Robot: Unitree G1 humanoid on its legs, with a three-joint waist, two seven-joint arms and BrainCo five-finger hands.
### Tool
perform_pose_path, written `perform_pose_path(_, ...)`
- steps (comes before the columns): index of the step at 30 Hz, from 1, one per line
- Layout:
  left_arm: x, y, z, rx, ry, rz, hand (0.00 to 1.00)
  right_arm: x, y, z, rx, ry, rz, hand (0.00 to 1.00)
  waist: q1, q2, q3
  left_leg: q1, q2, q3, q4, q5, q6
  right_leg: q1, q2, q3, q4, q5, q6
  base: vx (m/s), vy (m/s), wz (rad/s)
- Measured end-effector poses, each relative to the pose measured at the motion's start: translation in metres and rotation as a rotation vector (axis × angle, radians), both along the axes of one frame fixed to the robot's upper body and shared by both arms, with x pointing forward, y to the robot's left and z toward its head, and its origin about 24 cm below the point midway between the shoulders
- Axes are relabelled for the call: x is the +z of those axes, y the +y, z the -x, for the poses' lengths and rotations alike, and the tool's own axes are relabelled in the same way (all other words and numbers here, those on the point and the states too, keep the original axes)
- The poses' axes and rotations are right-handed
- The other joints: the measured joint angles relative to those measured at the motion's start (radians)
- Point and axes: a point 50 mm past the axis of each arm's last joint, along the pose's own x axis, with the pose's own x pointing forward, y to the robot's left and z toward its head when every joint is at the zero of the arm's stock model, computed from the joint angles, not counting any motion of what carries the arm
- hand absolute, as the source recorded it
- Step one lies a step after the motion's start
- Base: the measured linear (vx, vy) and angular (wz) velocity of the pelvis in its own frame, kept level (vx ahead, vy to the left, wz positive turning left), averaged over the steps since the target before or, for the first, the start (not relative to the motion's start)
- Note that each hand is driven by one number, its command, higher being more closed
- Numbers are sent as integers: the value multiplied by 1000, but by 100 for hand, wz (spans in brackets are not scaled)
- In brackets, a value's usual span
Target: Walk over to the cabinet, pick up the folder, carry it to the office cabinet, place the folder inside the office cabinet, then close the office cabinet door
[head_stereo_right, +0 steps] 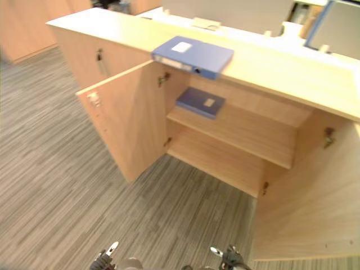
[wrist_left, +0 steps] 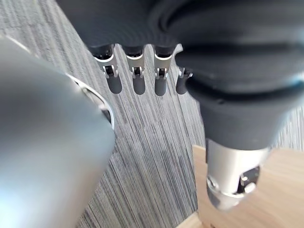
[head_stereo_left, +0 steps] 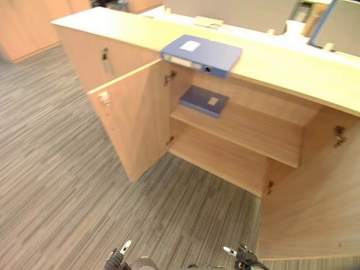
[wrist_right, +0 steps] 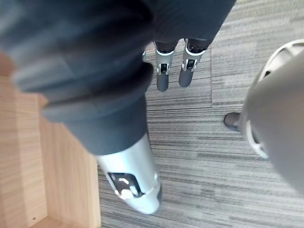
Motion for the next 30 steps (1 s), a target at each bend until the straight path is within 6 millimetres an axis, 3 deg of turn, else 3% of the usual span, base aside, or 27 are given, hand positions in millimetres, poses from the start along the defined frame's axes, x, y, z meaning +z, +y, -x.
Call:
perform_pose_path(3, 0, 3, 0, -31, 8, -12, 0, 1, 6, -11, 35, 2, -10, 0, 14, -3, 15, -71, -37, -52, -143, -9, 15, 32, -14, 99, -15, 12, 17, 224, 140, -119)
perform_pose_path(6, 1, 4, 2, -29, 8, -17, 0, 2, 8, -18, 98, -5, 7, 0, 23, -18, 26, -112, -136, -205, -487, 22, -13, 73, -78, 180, -35, 17, 64, 284, 255, -83)
perform_pose_path(7, 0, 4, 3, -30, 13, -18, 0, 3, 8, -19, 124, -4, 14, 0, 24, -18, 27, -112, -158, -258, -633, 73, -14, 98, -103, 203, -49, 19, 95, 383, 402, -57)
perform_pose_path(9, -1, 3, 10, -27, 30, -16, 0, 2, 8, -17, 131, 1, 18, 0, 30, -22, 25, -72, -185, -269, -728, 233, -59, 140, -142, 227, -81, 28, 147, 404, 426, -52)
perform_pose_path(10, -2, 3, 12, -28, 36, -15, 0, 3, 9, -20, 132, -7, 16, 0, 30, -22, 22, -52, -212, -262, -751, 339, -31, 159, -169, 235, -103, 39, 168, 401, 420, -38)
perform_pose_path(11, 0, 10, 8, -41, 29, -35, 0, 3, 17, -23, 139, -16, -5, 0, 31, -51, 32, -54, -242, -235, -721, 311, -3, 160, -208, 237, -110, 67, 186, 392, 408, -33)
perform_pose_path(15, -2, 10, 16, -74, 71, -35, 0, 2, 20, -21, 151, -14, -13, 0, 34, -55, 2, -17, -307, -175, -662, 224, 74, 173, -295, 243, -107, 189, 219, 312, 323, -40)
perform_pose_path(17, -3, 10, 17, -113, 84, -42, 0, 2, 16, -19, 145, -10, -11, 0, 36, -49, -2, 62, -349, -156, -724, 213, 90, 153, -361, 264, -15, 197, 217, 303, 337, -46)
perform_pose_path(19, -4, 6, 19, -161, 106, -42, 0, -1, 12, -8, 122, 18, -13, 0, 34, -32, -7, 153, -376, -134, -785, 211, 107, 111, -429, 257, 152, 208, 174, 193, 279, -40)
perform_pose_path(20, -5, 4, 20, -184, 114, -38, 0, -3, 10, -2, 103, 30, -15, 0, 28, -20, -11, 201, -391, -131, -815, 202, 121, 70, -483, 221, 303, 206, 77, 112, 229, -16)
perform_pose_path(21, -6, 5, 21, -201, 121, -40, 0, -4, 9, 5, 97, 46, -17, 0, 17, -23, -12, 229, -410, -126, -841, 195, 133, 25, -544, 180, 453, 184, 33, 92, 228, -12)
perform_pose_path(22, -6, 5, 22, -206, 124, -42, 0, -4, 7, 5, 90, 41, -11, 0, 9, -22, -14, 247, -420, -120, -859, 197, 137, -4, -575, 146, 520, 178, 30, 55, 150, -8)
perform_pose_path(25, -7, 3, 30, -222, 148, -40, 0, -3, 0, 5, 87, 36, 6, 0, -6, -6, -18, 275, -418, -113, -890, 203, 145, -41, -559, 89, 536, 148, 61, 40, 46, -14)
perform_pose_path(26, -8, 2, 33, -224, 155, -37, 0, -2, -1, 5, 86, 38, 10, 0, -8, 1, -18, 279, -409, -116, -892, 204, 147, -41, -533, 104, 506, 95, 110, 102, -44, -12)
perform_pose_path(27, -8, 1, 33, -229, 158, -34, 0, -2, -3, 5, 86, 38, 13, 0, -10, 5, -15, 278, -401, -119, -892, 204, 147, -42, -509, 117, 484, 58, 133, 90, -130, -5)
perform_pose_path(29, -9, -4, 29, -260, 157, -26, 0, 0, -9, 0, 87, 22, 33, 0, -23, 33, 3, 293, -350, -141, -891, 210, 138, -58, -391, 185, 405, -27, 176, 18, -185, 12)
perform_pose_path(30, -9, -5, 29, -264, 154, -28, 0, 0, -9, 0, 85, 21, 34, 0, -24, 34, 4, 297, -343, -145, -891, 212, 129, -65, -371, 204, 379, -27, 176, -25, -286, 28)
